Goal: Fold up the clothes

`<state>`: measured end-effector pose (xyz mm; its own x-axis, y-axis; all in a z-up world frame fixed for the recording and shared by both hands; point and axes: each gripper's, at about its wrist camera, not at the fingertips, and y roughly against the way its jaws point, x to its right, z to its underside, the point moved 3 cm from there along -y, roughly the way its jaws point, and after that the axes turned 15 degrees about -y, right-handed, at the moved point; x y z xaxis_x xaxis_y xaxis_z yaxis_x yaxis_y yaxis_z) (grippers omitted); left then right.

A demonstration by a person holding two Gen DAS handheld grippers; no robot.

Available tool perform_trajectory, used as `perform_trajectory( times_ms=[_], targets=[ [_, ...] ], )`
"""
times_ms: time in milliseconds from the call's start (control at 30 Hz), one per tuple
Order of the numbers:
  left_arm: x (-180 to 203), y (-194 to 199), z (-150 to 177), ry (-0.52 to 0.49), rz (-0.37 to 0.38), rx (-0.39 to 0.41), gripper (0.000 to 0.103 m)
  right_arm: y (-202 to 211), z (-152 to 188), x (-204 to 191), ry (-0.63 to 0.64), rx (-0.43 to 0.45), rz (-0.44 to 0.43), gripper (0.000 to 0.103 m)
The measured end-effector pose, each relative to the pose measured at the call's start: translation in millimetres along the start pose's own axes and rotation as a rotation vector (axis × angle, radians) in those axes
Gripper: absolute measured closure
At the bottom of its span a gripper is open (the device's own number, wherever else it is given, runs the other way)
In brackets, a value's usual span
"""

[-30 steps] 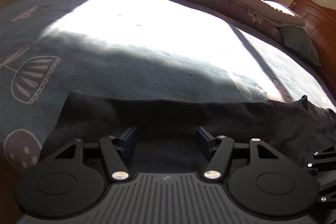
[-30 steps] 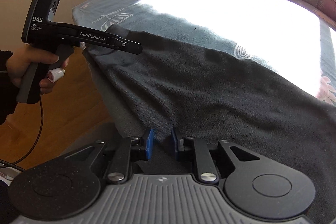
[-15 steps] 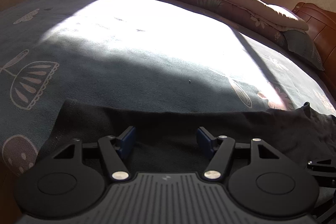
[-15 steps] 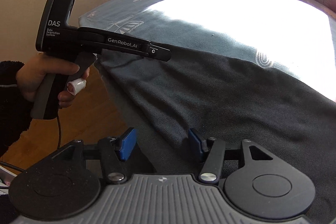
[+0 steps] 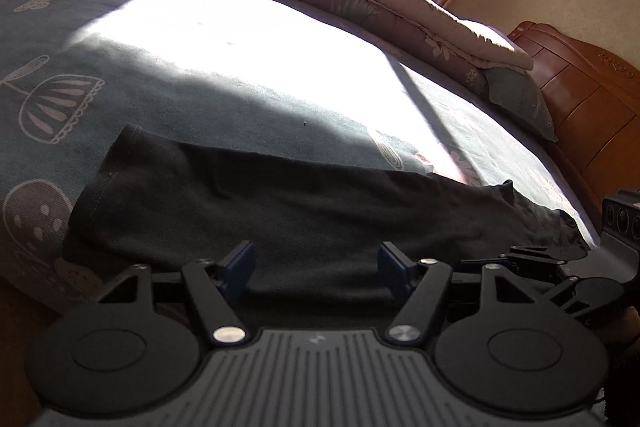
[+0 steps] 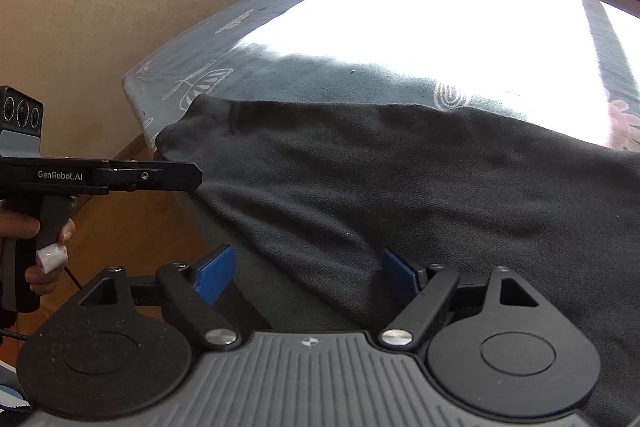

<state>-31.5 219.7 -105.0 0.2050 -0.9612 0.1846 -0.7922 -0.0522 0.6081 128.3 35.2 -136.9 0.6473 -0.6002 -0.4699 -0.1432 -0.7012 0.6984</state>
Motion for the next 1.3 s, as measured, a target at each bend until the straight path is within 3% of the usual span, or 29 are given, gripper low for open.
perform_trajectory(
  times_ms=[133, 300, 433, 467, 567, 667, 833, 900, 967, 1000, 1067, 1200, 1300],
  targets=[
    [-18.4, -11.4, -4.5, 0.047, -0.056, -0.018, 0.032, 30.3, -4.7, -0.5, 0.07, 0.111, 0.109, 0.0],
    [-23.2, -10.0, 13.3, 0.073, -0.07, -0.079, 0.03, 47.0, -8.0, 36.9, -0.002, 0.164, 0.238, 0.0],
    [-10.7, -3.4, -2.4, 0.013, -0.034, -0.1, 0.031, 41.0, 6.7, 73.3, -0.119, 0.113, 0.308, 0.0],
    [-6.3, -3.9, -8.3, -0.001, -0.016, -0.095, 0.031, 40.2, 11.6, 72.0, -0.089, 0.13, 0.31, 0.0],
    [16.3, -19.4, -34.1, -0.038, 0.078, -0.063, 0.029, 34.0, 22.0, 64.5, -0.01, 0.151, 0.357, 0.0],
    [53.7, -53.9, -61.0, -0.074, 0.233, -0.043, 0.029, 30.4, 26.8, 60.3, 0.01, 0.168, 0.396, 0.0],
    [96.3, -120.0, -71.5, 0.025, 0.455, -0.1, 0.029, 33.3, 30.3, 63.4, 0.02, 0.19, 0.375, 0.0],
    [93.3, -137.3, -66.1, 0.082, 0.422, -0.098, 0.028, 34.6, 32.1, 64.4, 0.028, 0.199, 0.366, 0.0],
    [76.2, -143.7, -59.3, 0.132, 0.302, -0.073, 0.031, 35.3, 33.7, 65.8, 0.037, 0.208, 0.356, 0.0],
    [66.5, -144.8, -56.3, 0.172, 0.281, -0.063, 0.035, 35.5, 34.4, 66.4, 0.04, 0.212, 0.352, 0.0],
    [48.0, -140.7, -52.6, 0.259, 0.309, -0.051, 0.036, 37.1, 36.7, 66.8, 0.052, 0.223, 0.339, 0.0],
    [38.7, -119.4, -58.5, 0.23, 0.236, -0.059, 0.034, 37.4, 39.4, 68.1, 0.073, 0.251, 0.323, 0.0],
    [43.9, -110.4, -61.4, 0.208, 0.278, -0.041, 0.03, 36.6, 38.6, 68.0, 0.078, 0.26, 0.32, 0.0]
  ],
)
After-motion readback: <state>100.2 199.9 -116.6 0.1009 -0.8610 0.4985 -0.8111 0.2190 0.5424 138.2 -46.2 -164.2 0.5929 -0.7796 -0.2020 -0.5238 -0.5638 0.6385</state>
